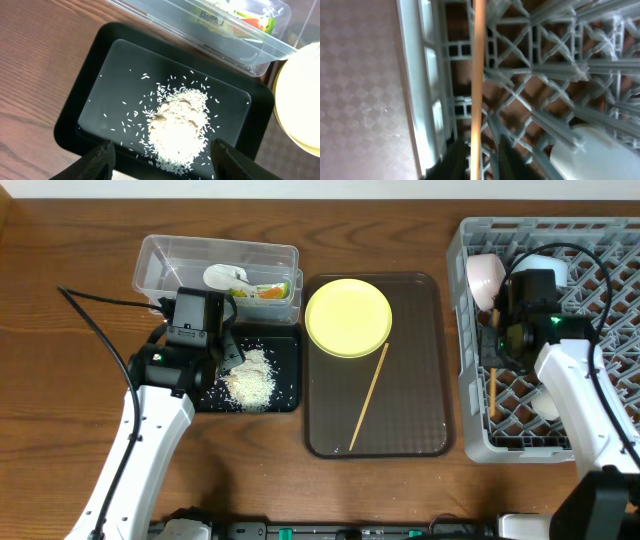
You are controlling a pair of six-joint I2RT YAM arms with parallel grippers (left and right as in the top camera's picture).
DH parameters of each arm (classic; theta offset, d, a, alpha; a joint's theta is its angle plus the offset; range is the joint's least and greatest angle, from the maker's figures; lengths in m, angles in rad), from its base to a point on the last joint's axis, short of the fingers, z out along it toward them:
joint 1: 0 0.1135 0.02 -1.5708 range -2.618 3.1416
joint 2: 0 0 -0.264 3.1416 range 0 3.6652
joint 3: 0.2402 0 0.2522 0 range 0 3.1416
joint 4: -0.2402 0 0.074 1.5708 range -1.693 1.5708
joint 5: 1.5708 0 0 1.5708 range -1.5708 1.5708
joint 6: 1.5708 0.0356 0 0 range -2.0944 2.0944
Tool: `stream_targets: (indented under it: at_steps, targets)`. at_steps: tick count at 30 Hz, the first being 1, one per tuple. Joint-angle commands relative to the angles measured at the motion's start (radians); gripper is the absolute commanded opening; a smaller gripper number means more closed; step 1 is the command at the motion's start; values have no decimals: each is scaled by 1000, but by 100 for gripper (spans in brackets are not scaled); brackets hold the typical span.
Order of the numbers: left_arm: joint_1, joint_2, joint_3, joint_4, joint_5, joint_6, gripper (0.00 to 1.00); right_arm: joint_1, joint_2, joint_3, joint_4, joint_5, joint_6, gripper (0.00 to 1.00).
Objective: Sort waste into correct bins and load items into the dishwasher rack
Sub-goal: 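Carry the chopstick with the right gripper and drop it into the rack, then return the right gripper to the tray and grasp the second chopstick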
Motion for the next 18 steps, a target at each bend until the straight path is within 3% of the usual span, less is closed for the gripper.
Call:
stream_targets:
  at_steps: [1,4,8,18]
  targets:
    - [5,5,-1,0,-16,-6,64,10,-14,10,24,-78,-24,38]
    - [5,5,-1,0,-16,-6,64,41,-47,24,62,-200,21,49]
    - [5,5,-1,0,-16,-6,64,129,-70,24,101,-293,98,55]
    - [5,5,-1,0,-16,-6,64,491,85,16,95,-167,389,56]
